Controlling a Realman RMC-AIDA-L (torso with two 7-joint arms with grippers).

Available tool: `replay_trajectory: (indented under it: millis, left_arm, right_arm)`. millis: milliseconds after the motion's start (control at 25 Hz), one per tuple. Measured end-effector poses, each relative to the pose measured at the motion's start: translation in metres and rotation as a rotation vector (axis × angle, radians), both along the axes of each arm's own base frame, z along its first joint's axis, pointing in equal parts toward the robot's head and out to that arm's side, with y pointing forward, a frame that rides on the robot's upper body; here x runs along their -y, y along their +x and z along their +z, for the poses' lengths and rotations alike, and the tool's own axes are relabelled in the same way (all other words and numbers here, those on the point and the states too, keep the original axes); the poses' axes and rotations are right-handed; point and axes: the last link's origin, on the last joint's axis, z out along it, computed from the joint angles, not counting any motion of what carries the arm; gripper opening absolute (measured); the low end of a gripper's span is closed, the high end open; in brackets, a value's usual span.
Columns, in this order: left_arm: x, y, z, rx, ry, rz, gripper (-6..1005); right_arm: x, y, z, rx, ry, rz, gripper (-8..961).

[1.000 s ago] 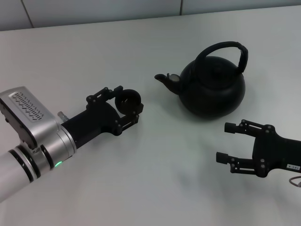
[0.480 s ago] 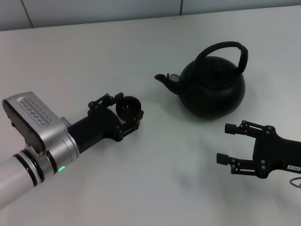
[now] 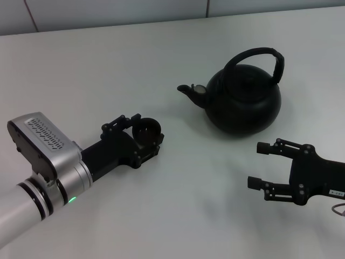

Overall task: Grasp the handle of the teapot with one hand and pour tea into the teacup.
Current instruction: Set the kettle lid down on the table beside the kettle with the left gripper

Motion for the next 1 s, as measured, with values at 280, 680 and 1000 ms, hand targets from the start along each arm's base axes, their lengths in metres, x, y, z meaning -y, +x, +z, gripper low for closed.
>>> replay_trajectory:
  millis: [280,680,1000]
  left_arm:
    - [0.0007,-0.0006,-0.0006,-0.003,-0.001,0.001,692]
    - [0.0003,0.0007,-0.0037,-0.012,-0.01,0.009,806]
    - [0.001,0.0014,-0.0033,-0.004,-0.009,0.006,862]
  right_arm:
    - [-0.0001,-0.0006,0.0003,-0.002,-0.001,0.004,819]
    - [-0.0003,-0.0009,0.0003,-0.002,-0.001,0.005,819]
    - [0.0,-0.0006,0.0003,-0.002,-0.002,0.004,819]
